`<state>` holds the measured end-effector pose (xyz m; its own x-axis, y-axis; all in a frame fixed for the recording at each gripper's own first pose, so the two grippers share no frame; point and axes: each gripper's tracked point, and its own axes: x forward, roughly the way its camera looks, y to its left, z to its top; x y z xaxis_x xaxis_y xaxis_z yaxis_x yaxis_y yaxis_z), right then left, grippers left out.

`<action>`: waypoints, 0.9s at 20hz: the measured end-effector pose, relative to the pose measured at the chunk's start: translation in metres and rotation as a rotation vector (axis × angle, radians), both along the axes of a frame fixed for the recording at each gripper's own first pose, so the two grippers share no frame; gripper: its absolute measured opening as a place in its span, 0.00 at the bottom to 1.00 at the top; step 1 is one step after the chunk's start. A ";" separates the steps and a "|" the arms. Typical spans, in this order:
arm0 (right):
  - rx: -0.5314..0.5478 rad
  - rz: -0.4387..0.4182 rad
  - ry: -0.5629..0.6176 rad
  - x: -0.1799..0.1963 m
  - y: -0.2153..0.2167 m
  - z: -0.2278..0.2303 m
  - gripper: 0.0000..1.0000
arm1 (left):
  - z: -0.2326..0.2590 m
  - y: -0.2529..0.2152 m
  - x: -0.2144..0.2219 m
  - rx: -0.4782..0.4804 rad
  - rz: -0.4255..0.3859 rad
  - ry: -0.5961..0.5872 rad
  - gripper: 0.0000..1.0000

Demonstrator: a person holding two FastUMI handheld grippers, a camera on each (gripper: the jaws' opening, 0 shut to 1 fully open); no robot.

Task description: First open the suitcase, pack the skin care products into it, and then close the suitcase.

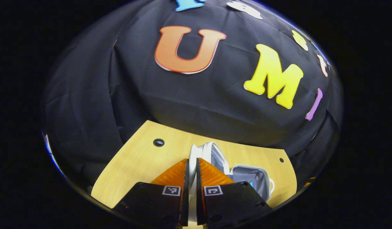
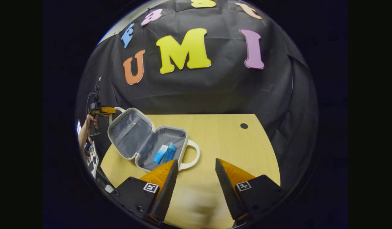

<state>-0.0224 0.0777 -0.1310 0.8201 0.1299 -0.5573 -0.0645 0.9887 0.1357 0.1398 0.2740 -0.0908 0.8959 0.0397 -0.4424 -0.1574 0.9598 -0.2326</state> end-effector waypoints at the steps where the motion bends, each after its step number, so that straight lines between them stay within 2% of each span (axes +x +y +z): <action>1: 0.008 -0.021 -0.016 0.000 -0.007 0.005 0.70 | 0.012 -0.015 -0.003 0.025 0.030 -0.011 0.12; 3: 0.024 -0.070 -0.048 0.000 -0.026 0.014 0.70 | 0.026 -0.047 -0.008 0.080 0.064 -0.049 0.13; 6: 0.048 -0.132 -0.075 -0.009 -0.052 0.020 0.70 | 0.045 -0.106 -0.016 0.147 0.055 -0.114 0.13; 8: 0.053 -0.157 -0.083 -0.013 -0.069 0.023 0.70 | 0.053 -0.150 -0.019 0.181 0.012 -0.146 0.13; 9: 0.053 -0.164 -0.083 -0.015 -0.075 0.024 0.67 | 0.055 -0.172 -0.019 0.201 -0.015 -0.156 0.13; 10: 0.045 -0.170 -0.083 -0.018 -0.082 0.025 0.72 | 0.053 -0.195 -0.020 0.222 -0.044 -0.162 0.13; 11: 0.038 -0.176 -0.086 -0.020 -0.089 0.027 0.72 | 0.051 -0.216 -0.019 0.246 -0.072 -0.169 0.13; 12: 0.034 -0.181 -0.092 -0.022 -0.095 0.029 0.67 | 0.048 -0.236 -0.020 0.268 -0.097 -0.176 0.13; 16: 0.005 -0.205 -0.096 -0.032 -0.125 0.033 0.67 | 0.006 -0.310 -0.015 0.241 -0.174 -0.188 0.13; 18: -0.016 -0.224 -0.085 -0.038 -0.145 0.033 0.67 | -0.017 -0.340 -0.013 0.258 -0.225 -0.177 0.13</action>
